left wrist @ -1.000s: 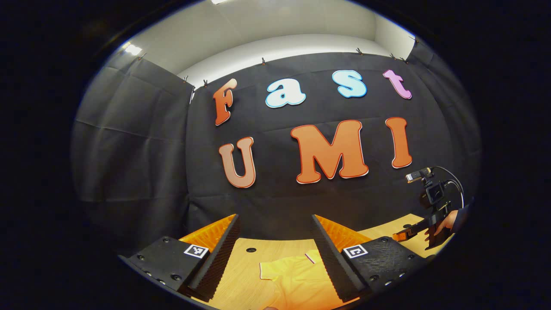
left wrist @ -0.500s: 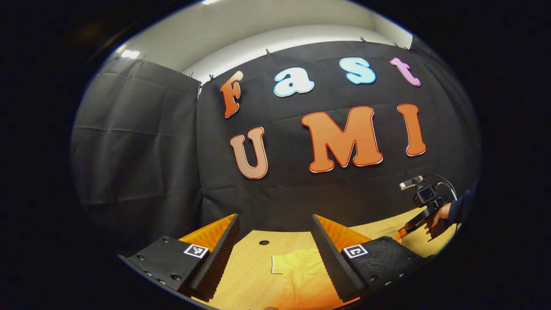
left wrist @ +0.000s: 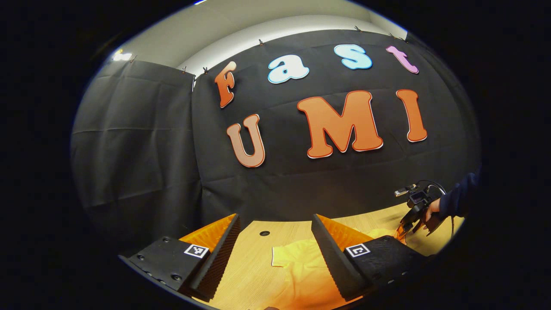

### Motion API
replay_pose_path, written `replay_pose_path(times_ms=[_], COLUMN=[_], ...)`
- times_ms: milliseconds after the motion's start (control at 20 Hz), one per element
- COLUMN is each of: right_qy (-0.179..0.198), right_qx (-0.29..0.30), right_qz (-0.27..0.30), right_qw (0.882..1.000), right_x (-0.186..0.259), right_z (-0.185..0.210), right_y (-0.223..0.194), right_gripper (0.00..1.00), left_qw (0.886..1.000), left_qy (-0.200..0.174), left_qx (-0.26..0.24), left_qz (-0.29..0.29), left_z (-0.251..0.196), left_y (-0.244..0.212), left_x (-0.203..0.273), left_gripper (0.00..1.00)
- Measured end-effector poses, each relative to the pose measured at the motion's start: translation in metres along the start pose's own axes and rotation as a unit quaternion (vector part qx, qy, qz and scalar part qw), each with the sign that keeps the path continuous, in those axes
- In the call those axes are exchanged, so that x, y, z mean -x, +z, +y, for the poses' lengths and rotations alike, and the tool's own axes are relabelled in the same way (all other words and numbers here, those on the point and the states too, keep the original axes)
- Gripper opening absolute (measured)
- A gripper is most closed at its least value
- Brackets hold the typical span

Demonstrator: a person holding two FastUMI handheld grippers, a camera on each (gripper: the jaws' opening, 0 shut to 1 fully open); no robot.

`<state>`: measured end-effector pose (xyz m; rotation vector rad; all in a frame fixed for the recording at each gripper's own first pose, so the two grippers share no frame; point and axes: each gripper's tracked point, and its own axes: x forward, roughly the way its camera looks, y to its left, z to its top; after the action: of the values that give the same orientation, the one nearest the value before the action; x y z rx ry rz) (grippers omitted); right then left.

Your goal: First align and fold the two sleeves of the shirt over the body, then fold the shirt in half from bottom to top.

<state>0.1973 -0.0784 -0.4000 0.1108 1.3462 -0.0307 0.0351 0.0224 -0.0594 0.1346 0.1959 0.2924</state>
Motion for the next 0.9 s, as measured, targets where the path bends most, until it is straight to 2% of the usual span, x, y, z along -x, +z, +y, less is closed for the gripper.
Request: replay_pose_path(times_ms=[100,150,300,350,400,500,550,700,900], right_qy=[0.019,0.018,0.017,0.019,0.024,0.066,0.075,0.106,0.135], right_qx=[-0.016,-0.022,-0.028,-0.035,-0.035,-0.062,-0.073,-0.078,-0.047], right_qz=[0.014,0.020,0.021,0.020,0.016,0.024,0.017,-0.029,-0.051], right_qw=[1.000,0.999,0.999,0.999,0.999,0.996,0.994,0.991,0.988], right_x=[0.000,-0.005,-0.003,-0.004,-0.004,0.003,0.006,0.031,0.062], right_z=[0.010,0.011,0.010,0.012,0.012,0.024,0.027,0.041,0.075], right_y=[0.001,0.002,0.007,0.008,0.009,0.010,0.014,0.038,0.047], right_gripper=[0.78,0.66,0.55,0.35,0.23,0.12,0.08,0.08,0.07], left_qw=[1.000,1.000,1.000,1.000,1.000,1.000,1.000,0.999,0.997], left_qy=[-0.001,-0.002,-0.008,-0.011,-0.012,-0.013,-0.010,0.008,0.024], left_qx=[-0.002,-0.003,-0.002,0.000,0.001,0.003,0.002,-0.009,0.015], left_qz=[0.006,0.009,0.010,0.010,0.011,0.015,0.023,0.048,0.072], left_z=[-0.004,-0.007,-0.013,-0.015,-0.015,-0.014,-0.012,0.002,0.024], left_y=[-0.004,-0.006,-0.005,-0.004,-0.007,-0.010,-0.016,-0.036,-0.055], left_x=[-0.002,-0.005,-0.010,-0.012,-0.010,-0.010,-0.014,-0.017,-0.024], left_gripper=[1.00,1.00,0.99,0.99,0.99,0.99,0.99,0.99,0.99])
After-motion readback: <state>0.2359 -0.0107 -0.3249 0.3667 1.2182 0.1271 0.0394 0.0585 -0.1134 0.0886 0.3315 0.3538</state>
